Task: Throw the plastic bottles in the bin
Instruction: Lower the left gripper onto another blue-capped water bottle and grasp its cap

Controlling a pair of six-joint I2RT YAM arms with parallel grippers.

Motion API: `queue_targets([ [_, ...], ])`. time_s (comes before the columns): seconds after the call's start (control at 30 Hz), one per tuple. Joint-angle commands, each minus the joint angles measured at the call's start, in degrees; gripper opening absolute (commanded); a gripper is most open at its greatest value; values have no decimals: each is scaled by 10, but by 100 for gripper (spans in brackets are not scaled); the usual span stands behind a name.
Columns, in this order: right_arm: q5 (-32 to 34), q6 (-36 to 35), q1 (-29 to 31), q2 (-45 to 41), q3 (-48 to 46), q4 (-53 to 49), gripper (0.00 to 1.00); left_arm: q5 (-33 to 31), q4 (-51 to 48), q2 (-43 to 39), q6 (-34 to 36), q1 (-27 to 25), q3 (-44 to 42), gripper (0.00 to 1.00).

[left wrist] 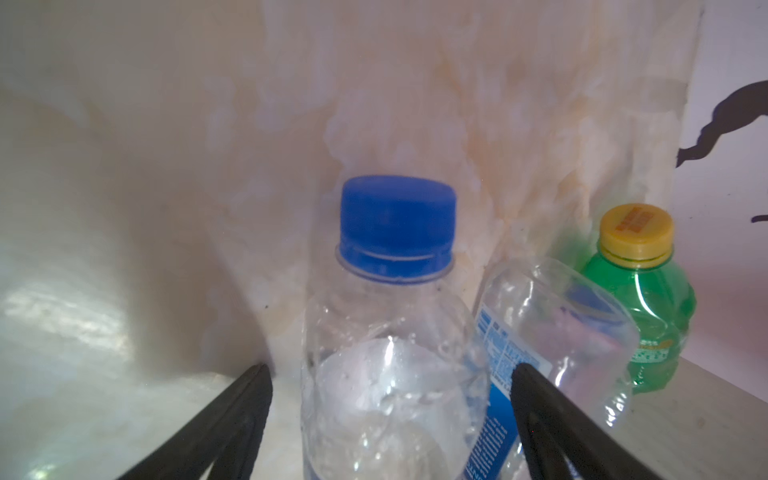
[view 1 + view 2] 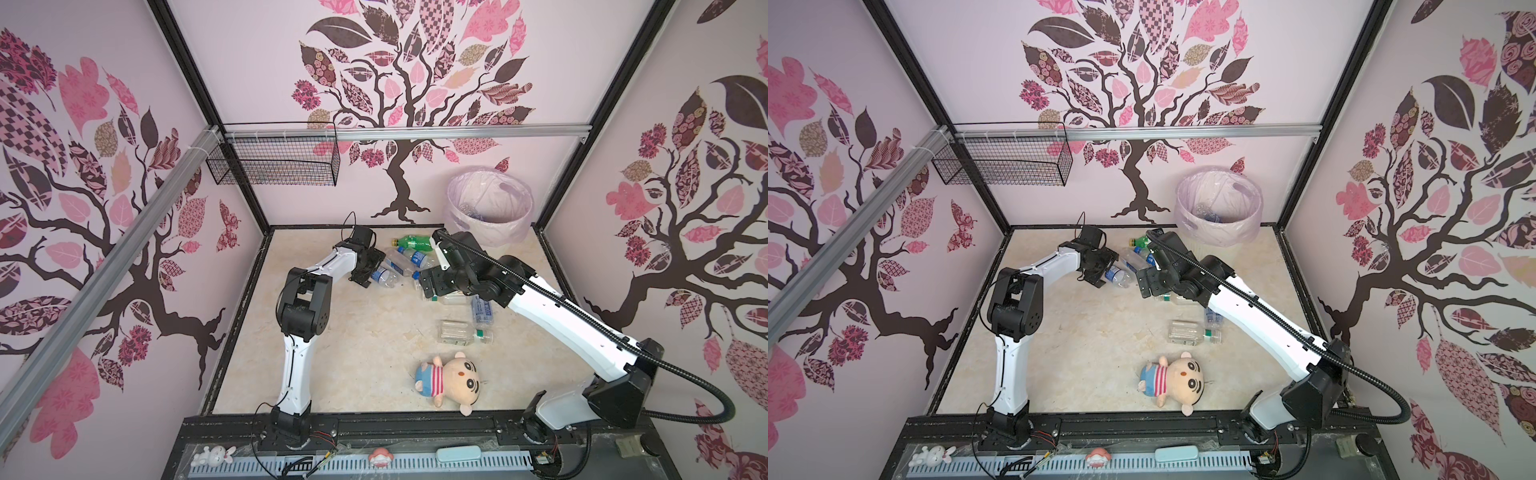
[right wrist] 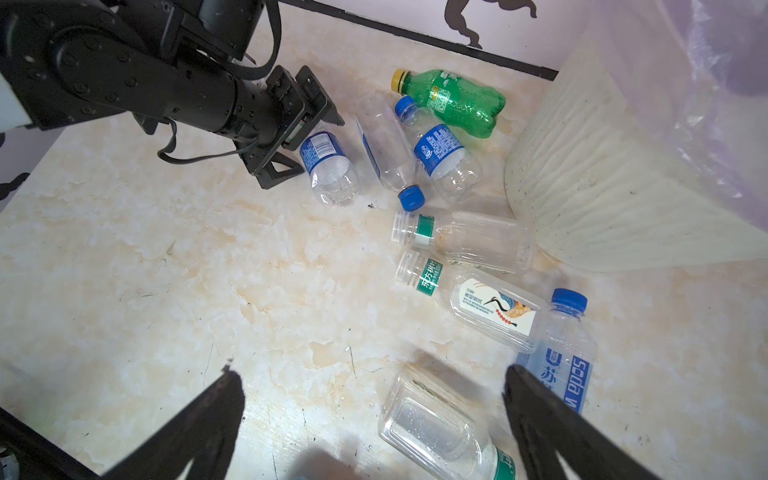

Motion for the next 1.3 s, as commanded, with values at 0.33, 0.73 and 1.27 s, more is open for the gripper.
queue_targets([
  [0.33, -68, -9, 2, 37, 34, 18, 100, 4, 2, 37, 51, 22, 27, 75],
  [0.73, -74, 24, 2, 50, 36, 31, 100, 34, 9, -2, 102, 42, -31, 53],
  [1.27, -118, 49, -1, 66, 44, 56, 100, 115, -17, -205, 127, 29, -139, 47],
])
